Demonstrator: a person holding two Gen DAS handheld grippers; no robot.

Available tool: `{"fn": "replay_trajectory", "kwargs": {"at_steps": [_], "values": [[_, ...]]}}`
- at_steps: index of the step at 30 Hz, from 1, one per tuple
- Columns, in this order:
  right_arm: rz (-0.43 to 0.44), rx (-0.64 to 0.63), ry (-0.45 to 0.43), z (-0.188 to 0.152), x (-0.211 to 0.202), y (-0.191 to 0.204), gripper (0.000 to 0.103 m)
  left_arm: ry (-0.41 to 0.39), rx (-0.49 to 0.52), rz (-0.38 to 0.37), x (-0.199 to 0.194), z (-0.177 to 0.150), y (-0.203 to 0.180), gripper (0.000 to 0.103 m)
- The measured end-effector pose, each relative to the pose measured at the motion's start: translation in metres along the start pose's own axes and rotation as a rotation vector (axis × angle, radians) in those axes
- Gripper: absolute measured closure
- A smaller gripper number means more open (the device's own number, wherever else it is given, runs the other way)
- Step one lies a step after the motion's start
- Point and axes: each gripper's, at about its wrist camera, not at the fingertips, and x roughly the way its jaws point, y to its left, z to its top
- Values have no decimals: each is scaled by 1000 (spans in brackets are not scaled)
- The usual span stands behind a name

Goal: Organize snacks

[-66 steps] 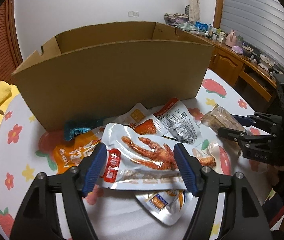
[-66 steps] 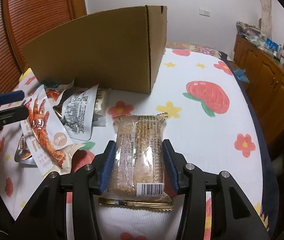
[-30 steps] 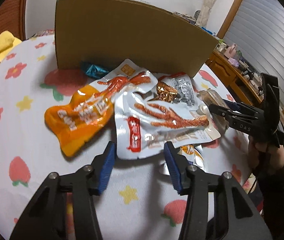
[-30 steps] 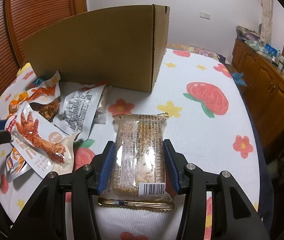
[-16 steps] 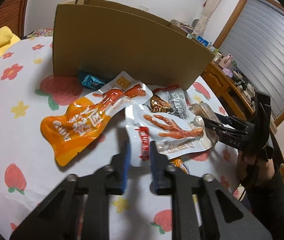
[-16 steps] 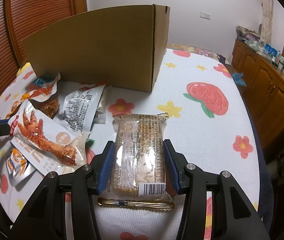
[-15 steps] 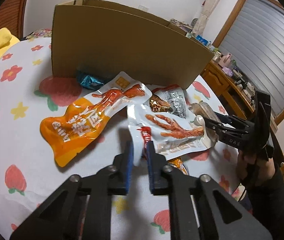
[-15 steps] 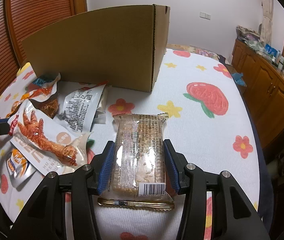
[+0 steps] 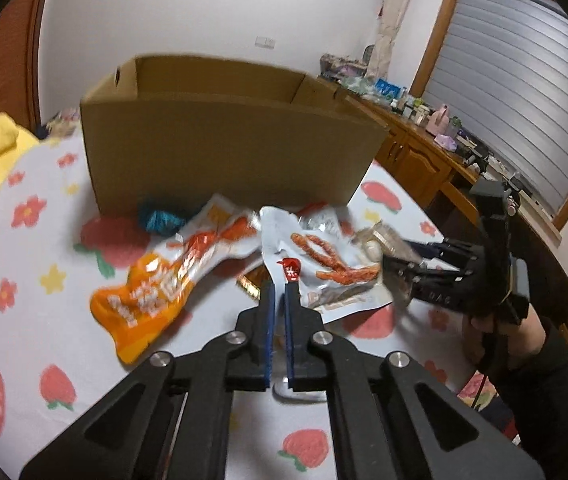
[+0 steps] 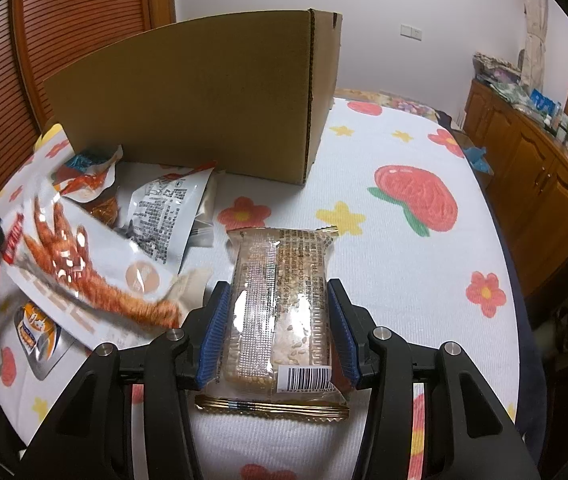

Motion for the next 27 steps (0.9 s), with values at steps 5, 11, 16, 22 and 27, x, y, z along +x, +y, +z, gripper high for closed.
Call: {"fn": "replay_trajectory", "kwargs": {"at_steps": [5,11,16,22,27], "values": [[4,-5,-3,3,-4,0,62,-33,82,14,-10,18,-18,103],[13,-3,-52,8,-25,0,62,-66,142,26,-19,36,-29,103],[18,-17,-97,18,-46,3,62,-96,197,58,-31,49,-41,103],[24,-32,-144,33,-65,8,62,-129,251,84,-45,69,-49,103],[29,-47,-176,43,-76,14,62,-160,281,107,-55,83,-54,103]]}}
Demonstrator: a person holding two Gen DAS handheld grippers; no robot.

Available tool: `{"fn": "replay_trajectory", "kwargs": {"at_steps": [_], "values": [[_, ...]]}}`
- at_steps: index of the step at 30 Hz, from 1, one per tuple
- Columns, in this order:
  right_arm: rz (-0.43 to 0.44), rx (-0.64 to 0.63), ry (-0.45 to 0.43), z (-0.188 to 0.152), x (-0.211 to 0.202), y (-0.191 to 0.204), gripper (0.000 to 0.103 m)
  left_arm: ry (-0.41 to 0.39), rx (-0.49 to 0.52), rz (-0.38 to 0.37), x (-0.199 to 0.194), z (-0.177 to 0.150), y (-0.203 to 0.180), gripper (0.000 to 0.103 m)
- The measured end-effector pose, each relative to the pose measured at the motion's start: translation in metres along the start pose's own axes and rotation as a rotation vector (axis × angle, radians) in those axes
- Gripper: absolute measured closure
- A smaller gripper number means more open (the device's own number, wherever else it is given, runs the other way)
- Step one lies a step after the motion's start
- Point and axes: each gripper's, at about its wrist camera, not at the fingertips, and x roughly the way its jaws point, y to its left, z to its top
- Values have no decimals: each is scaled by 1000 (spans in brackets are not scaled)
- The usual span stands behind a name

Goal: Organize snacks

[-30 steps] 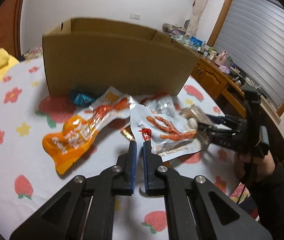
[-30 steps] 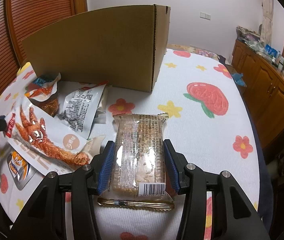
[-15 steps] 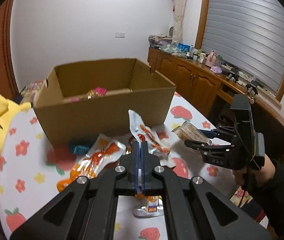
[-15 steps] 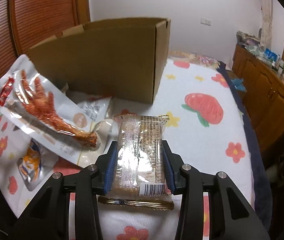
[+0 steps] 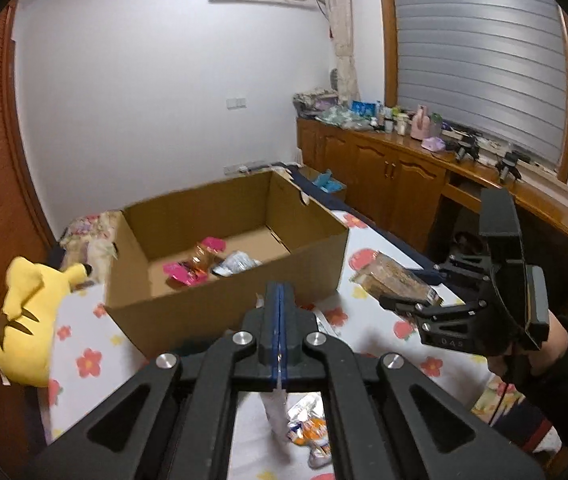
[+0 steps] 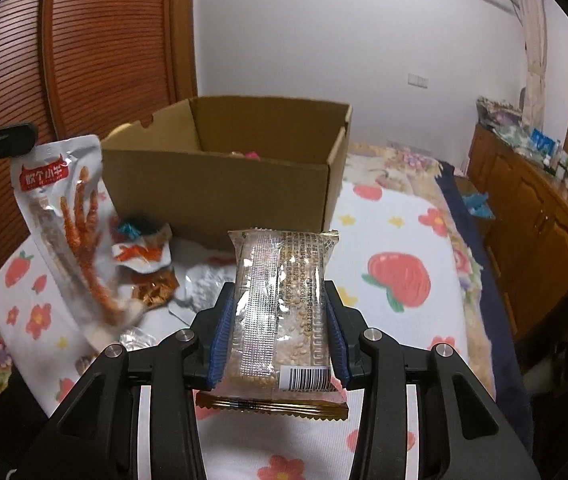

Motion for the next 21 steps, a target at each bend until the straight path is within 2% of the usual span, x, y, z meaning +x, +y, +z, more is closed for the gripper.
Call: {"fn": "replay_trajectory", "kwargs": {"at_steps": [5,9,14,17,21], "values": [[5,-7,-22,6,-5,3,62,-24,-7,2,-8,12,10,103],[20,-12,-33,9,-9,6,62,-26,-60,12,-9,8,28,103],[45,-5,-11,-1,0,9,62,68,-148,54,14,-34,54,82],[53,4,5,-8,6,10,61,139,-209,82,31,-65,58,80],[63,7,30,-17,15,14,61,222,-300,61,48,-106,51,78]]}}
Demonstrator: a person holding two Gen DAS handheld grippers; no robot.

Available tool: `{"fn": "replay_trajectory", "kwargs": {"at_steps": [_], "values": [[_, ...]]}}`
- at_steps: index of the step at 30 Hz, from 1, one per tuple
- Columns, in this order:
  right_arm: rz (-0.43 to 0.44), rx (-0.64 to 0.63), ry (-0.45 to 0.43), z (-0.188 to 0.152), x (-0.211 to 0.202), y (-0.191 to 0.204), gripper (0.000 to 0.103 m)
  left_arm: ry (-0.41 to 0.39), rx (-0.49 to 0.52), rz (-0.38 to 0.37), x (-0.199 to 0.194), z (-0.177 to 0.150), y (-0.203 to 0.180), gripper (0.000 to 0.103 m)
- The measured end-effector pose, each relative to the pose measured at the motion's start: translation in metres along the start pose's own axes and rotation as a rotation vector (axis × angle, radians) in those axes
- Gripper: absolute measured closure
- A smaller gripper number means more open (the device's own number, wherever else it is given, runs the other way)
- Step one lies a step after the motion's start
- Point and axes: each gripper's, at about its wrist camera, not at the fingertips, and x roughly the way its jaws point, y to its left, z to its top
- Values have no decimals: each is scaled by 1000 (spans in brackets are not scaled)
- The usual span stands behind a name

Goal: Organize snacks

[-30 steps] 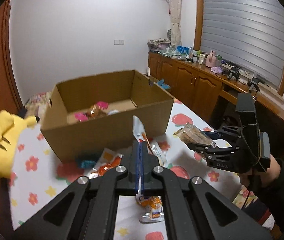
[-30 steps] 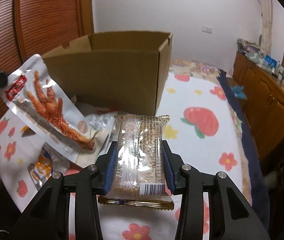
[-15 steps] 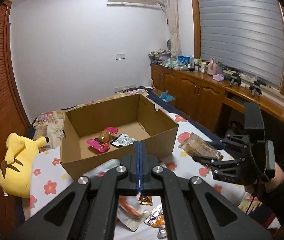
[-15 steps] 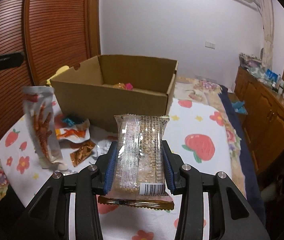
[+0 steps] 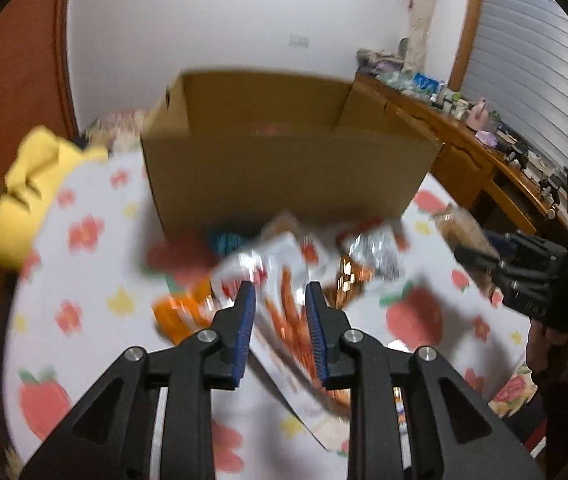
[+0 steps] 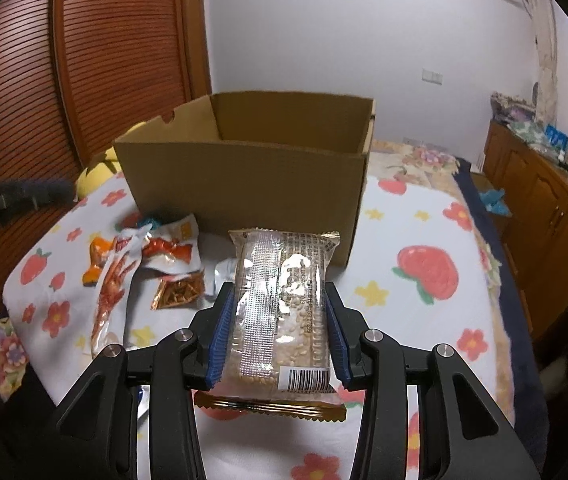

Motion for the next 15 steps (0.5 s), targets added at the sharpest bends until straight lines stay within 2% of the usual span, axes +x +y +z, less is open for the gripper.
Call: {"fn": "replay_trajectory", "kwargs": {"at_steps": [2,7,10,12,13,14,15], "values": [[5,-1,8,-4,3,1,60,13,-29,-6,5,-11,-3,70],[13,2,21,-11,6,1,60,52,-43,55,19,-26,-17,66],[16,5,25,-14,6,0,60,74,-51,81,30,-28,-19,60],[16,7,25,-15,6,-1,60,82,-57,95,36,-32,-23,52],[17,8,25,-16,6,-1,60,74,-48,97,37,-32,-26,39],[18,8,25,-17,6,-2,60,73,-33,104,40,-32,-30,33],[18,9,25,-17,6,-2,60,89,-25,105,44,-33,-32,32]]}}
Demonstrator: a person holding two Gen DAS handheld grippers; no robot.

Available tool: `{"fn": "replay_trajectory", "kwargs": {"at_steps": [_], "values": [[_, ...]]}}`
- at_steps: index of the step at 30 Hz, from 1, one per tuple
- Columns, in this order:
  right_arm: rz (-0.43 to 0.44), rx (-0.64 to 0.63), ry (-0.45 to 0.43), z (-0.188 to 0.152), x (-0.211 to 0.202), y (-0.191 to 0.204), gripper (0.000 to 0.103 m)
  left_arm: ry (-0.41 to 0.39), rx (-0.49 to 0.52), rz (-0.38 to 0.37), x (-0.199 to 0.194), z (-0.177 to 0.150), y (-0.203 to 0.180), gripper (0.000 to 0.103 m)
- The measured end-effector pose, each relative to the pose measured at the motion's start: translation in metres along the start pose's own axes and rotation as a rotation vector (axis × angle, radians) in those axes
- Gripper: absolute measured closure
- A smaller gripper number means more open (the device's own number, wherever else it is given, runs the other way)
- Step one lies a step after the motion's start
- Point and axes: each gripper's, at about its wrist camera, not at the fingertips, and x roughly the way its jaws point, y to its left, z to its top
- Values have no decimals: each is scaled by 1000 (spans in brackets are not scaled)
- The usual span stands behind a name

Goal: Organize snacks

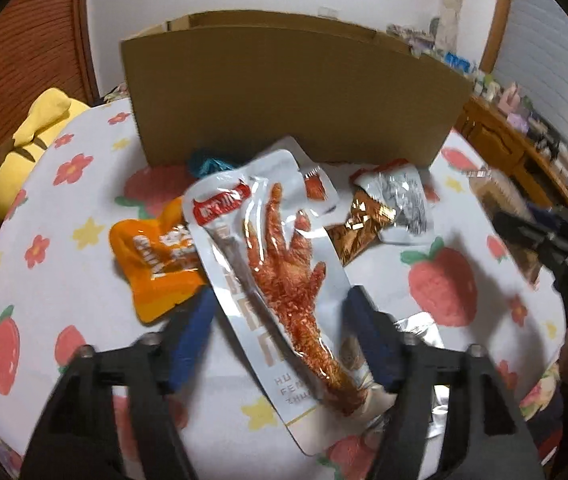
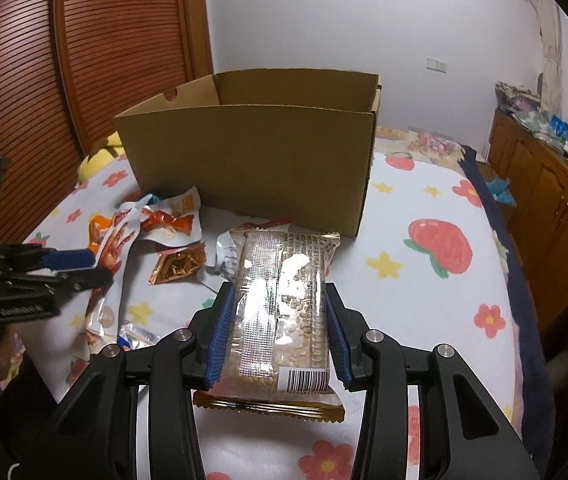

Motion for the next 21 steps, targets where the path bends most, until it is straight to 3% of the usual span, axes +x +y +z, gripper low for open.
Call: {"fn": "replay_trajectory", "kwargs": {"at_steps": [3,8,9,11,14,21], "values": [[1,0,1,0,1,-1,60,42,-28,-41,12,0,0,31],[1,2,5,-3,3,-2,60,26,41,2,16,1,-9,33],[1,1,7,-3,4,-2,60,20,43,-5,15,0,-9,36],[0,1,9,-4,4,-2,60,8,43,-1,12,-1,-7,57],[-2,2,11,-5,5,-3,60,6,42,-41,8,-2,-3,72],[-4,-5,12,-5,7,1,60,-56,45,-66,-14,-4,5,87]]}}
